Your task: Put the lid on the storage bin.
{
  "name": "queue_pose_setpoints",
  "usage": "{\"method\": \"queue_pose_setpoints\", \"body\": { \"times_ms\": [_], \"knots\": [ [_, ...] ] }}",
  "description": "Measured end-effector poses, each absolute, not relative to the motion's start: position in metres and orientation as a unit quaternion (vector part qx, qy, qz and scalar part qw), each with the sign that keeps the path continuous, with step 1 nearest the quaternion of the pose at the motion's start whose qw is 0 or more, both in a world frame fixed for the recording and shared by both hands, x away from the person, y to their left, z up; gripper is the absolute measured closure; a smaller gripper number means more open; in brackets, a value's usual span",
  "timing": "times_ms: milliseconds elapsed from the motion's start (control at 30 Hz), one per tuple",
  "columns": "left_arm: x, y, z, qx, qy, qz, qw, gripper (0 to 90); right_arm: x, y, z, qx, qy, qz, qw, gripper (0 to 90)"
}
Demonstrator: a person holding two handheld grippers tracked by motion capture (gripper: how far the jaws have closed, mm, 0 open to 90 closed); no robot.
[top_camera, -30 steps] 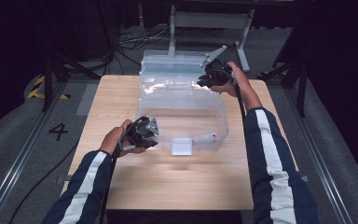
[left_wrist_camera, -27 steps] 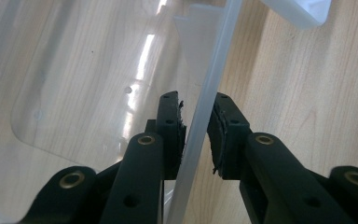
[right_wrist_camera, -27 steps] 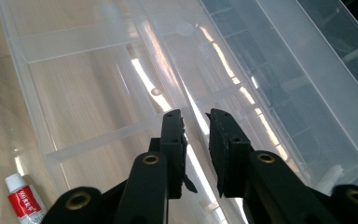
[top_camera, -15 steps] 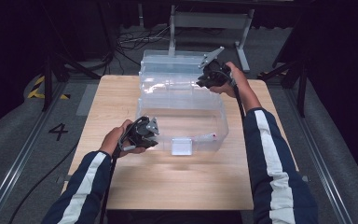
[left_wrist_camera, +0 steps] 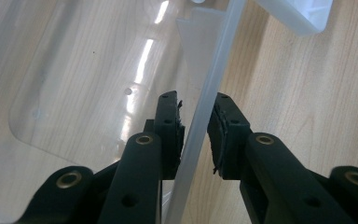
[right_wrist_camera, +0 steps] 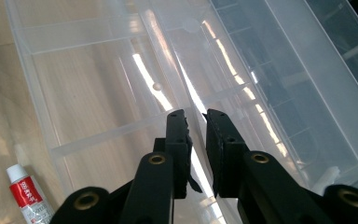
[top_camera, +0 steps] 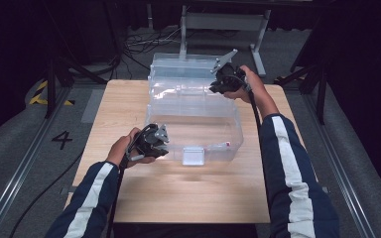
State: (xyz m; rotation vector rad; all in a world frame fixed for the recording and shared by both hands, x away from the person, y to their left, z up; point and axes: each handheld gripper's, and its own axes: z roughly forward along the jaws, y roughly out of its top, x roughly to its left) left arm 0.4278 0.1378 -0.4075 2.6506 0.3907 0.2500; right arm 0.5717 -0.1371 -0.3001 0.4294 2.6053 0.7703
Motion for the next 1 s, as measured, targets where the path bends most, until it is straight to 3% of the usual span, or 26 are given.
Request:
{"method": "queue_pose_setpoints", "body": {
  "times_ms": [1000],
  "knots": [
    [0.422, 0.133, -0.409, 0.957, 0.171, 0.104, 0.211, 66.7, 0.535, -0.14, -0.289, 0.098, 0.937, 0.264, 0.207, 87.4]
  ]
}}
